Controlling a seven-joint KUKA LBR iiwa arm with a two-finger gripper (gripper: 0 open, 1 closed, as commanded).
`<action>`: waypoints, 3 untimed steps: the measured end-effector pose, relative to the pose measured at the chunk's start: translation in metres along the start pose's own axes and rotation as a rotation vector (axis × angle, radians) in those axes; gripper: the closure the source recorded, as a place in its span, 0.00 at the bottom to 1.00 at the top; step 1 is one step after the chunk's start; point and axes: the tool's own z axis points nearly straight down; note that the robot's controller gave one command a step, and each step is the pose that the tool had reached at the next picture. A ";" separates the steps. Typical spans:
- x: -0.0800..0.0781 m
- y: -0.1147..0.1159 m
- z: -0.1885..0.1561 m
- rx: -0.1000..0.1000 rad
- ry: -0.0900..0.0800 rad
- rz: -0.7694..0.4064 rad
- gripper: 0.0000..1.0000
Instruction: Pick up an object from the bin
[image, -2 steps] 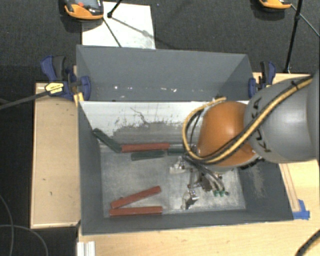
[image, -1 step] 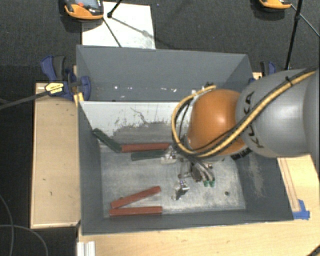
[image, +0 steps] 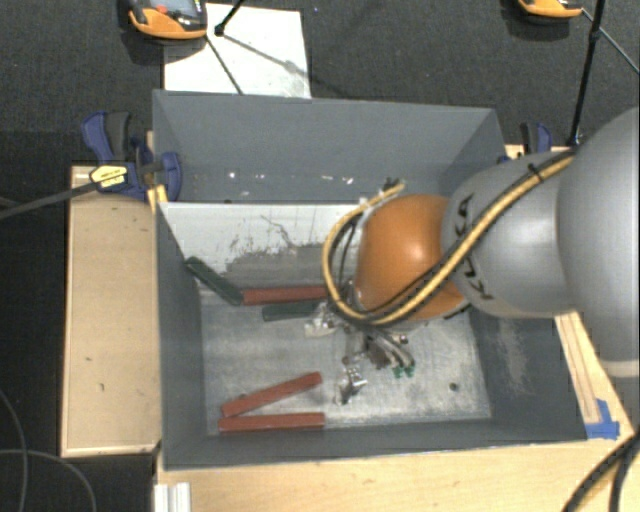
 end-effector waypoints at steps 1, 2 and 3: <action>-0.003 0.007 0.027 -0.002 0.009 -0.082 0.00; 0.013 0.056 0.033 0.003 -0.004 -0.288 1.00; 0.013 0.056 0.033 0.003 -0.004 -0.286 1.00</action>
Offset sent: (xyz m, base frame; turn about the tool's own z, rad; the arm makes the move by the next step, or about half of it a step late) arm -0.0308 0.0529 -0.0376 -0.2918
